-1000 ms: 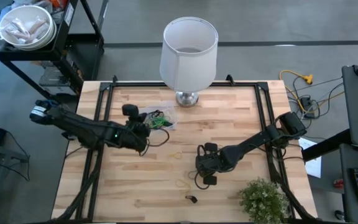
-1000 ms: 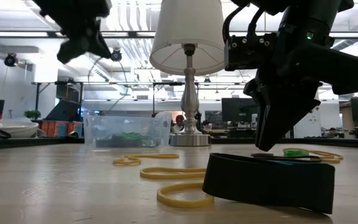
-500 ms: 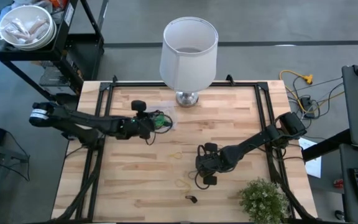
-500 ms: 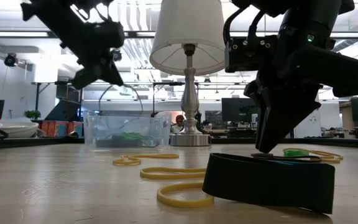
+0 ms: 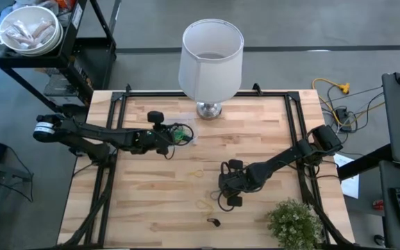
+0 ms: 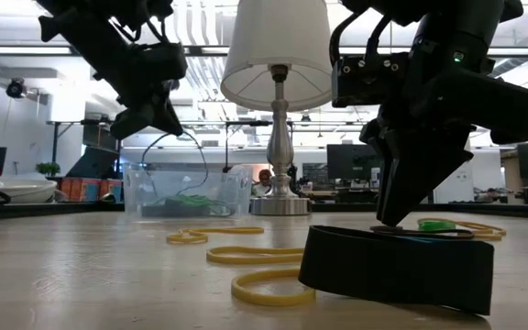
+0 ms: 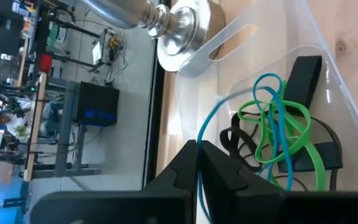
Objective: Pick and place rubber bands into bin
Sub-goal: Put the blue rubber band into the transparent bin, then put the purple rubber band into the transparent bin
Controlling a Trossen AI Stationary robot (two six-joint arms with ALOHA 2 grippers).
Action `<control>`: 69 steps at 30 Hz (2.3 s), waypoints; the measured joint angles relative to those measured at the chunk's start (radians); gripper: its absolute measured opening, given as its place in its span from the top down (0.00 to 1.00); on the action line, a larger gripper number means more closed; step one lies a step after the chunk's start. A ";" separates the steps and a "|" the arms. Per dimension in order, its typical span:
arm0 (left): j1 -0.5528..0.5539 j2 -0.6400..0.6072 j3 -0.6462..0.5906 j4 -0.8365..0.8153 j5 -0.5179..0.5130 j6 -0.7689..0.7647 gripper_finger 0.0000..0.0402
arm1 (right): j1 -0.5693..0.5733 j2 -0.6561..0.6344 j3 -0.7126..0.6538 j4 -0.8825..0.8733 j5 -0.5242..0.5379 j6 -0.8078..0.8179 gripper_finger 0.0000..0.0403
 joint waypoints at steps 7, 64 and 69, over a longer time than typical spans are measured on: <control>0.000 0.000 0.000 0.000 0.008 0.000 1.00 | 0.000 0.000 0.000 0.003 0.000 0.000 0.86; 0.151 0.000 -0.005 -0.017 0.332 0.003 0.83 | 0.000 0.000 -0.003 0.015 0.000 0.000 0.86; 0.150 0.000 -0.005 -0.017 0.330 -0.044 0.82 | 0.001 0.000 -0.003 0.016 0.000 0.000 0.86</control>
